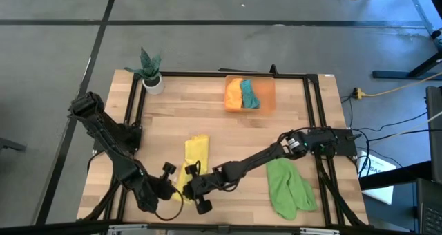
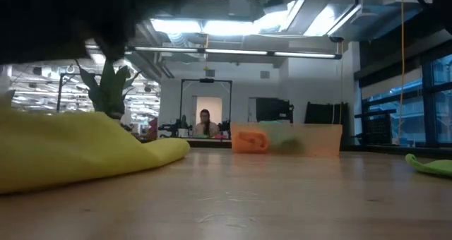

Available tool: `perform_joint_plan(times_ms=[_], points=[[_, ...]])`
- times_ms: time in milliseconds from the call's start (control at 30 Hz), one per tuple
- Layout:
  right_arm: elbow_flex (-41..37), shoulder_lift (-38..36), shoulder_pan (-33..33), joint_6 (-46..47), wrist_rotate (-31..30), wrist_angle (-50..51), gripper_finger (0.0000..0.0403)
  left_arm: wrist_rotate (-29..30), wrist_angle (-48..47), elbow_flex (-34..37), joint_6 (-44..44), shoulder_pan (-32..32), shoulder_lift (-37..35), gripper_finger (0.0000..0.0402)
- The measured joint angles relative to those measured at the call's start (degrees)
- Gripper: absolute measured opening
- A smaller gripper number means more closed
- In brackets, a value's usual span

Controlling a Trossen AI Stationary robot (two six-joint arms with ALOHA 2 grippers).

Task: Roll microfiber towels into tight, uniform cylinder then place into a basket
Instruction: Roll the yellow microfiber towel

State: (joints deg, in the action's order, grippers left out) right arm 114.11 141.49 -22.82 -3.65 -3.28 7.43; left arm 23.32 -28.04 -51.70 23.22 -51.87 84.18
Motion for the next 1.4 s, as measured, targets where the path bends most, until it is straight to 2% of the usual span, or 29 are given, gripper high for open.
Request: perform_joint_plan(times_ms=[100, 233, 300, 467, 633, 767, 933, 1033, 1167, 1400], points=[[-0.1, 0.7, 0.5, -0.3, 0.4, 0.0, 0.0003, 2.2, -1.4, 0.0, -0.8, -0.3, 0.0, 0.0006], [0.0, 0.7, 0.4, -0.2, 0.5, -0.4, 0.0003, 10.1, -4.9, 0.0, -0.8, -0.2, -0.1, 0.0006], [0.0, 0.7, 0.4, -1.3, 0.5, -0.4, 0.0003, 11.9, -6.4, 0.0, -0.1, 0.8, -0.1, 0.0006], [0.0, 0.7, 0.3, -3.1, 0.4, -3.0, 0.0003, 8.2, -6.4, 1.1, 1.4, 2.1, -0.1, 0.0006], [0.0, 0.7, 0.8, -5.3, 0.3, -8.2, 0.0003, 7.8, -6.1, 1.1, 1.8, 1.5, -1.0, 0.0006], [0.1, 0.7, 1.0, -5.8, -1.5, -8.0, 0.0003, 6.1, -6.3, 1.1, 2.3, 1.1, -2.1, 0.0006], [0.1, 0.7, 0.5, -6.2, -2.1, -7.8, 0.0003, -0.3, -8.1, 2.0, 11.1, 0.7, -2.1, 0.0006], [0.1, 0.7, 0.3, -7.3, -2.1, -7.8, 0.0003, -1.1, -3.1, 5.7, 14.0, -0.5, -1.4, 0.0006], [0.7, 0.7, 0.2, -7.4, -2.1, -6.4, 0.0003, -5.3, 6.4, 10.8, 14.7, -1.8, -0.1, 0.0006], [2.7, 0.6, 0.2, -7.1, -2.2, -2.2, 0.0003, -5.3, 7.9, 13.9, 20.0, -3.1, 1.3, 0.0006]])
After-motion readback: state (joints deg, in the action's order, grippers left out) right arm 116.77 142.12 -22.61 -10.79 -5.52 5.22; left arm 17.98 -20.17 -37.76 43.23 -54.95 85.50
